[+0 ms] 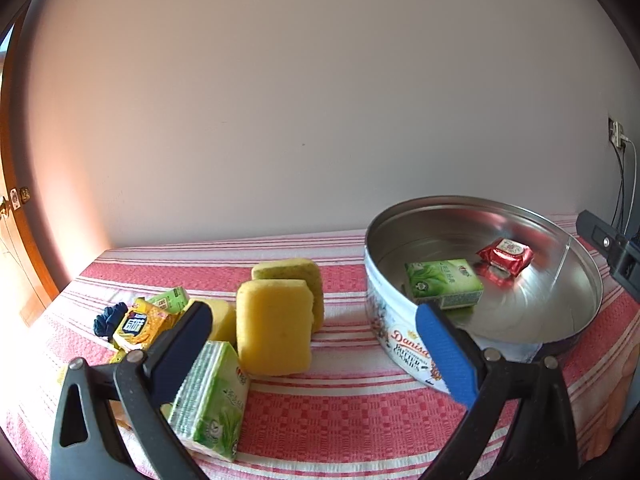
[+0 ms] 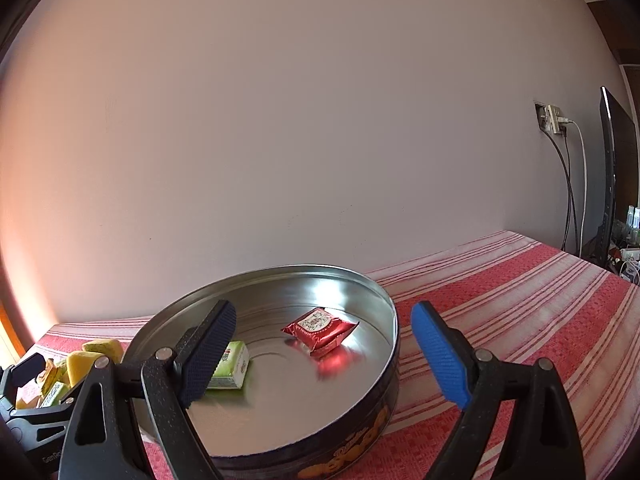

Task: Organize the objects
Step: 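Withdraw both tools from the tin toward the remaining objects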

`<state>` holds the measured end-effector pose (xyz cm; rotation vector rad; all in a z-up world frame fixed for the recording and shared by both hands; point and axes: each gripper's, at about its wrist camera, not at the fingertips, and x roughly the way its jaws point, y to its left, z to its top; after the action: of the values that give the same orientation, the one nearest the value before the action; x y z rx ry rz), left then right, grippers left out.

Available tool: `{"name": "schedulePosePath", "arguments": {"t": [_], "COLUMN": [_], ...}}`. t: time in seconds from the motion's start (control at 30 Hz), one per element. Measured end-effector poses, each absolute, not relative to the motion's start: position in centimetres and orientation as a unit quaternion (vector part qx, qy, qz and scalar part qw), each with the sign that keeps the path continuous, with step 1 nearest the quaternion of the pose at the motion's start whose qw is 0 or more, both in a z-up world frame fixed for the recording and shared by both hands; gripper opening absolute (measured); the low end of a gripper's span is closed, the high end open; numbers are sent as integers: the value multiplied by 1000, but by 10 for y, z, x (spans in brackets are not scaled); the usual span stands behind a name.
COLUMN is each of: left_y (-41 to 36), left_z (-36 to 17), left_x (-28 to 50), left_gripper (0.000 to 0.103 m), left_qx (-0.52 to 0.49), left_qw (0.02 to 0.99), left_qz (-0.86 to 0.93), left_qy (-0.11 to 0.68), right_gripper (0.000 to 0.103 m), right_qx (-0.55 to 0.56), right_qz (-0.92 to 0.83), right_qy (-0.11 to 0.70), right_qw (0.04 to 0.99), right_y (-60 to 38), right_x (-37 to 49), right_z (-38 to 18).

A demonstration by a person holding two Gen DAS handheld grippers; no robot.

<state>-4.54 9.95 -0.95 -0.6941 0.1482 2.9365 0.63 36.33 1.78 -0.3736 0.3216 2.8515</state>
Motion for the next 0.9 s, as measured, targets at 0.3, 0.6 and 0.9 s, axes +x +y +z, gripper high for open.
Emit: {"name": "schedulePosePath", "arguments": {"t": [0.3,0.6,0.9], "left_y": [42,-29,-107], "left_z": [-11,-10,-12], "left_x": [-37,-37,-27], "left_gripper": [103,103,103], "left_qx": [-239,-260,-277], "left_qw": [30,-7,-45], "left_qz": [969,965,960], "left_qy": [59,32,14], "right_gripper": [91,91,91], "right_qx": [-135,-181,-236], "right_qz": [984,981,968], "right_qy": [70,67,76], "right_qw": [89,32,-32], "right_y": [308,242,182], "right_x": [19,14,0], "right_z": [18,11,1]}}
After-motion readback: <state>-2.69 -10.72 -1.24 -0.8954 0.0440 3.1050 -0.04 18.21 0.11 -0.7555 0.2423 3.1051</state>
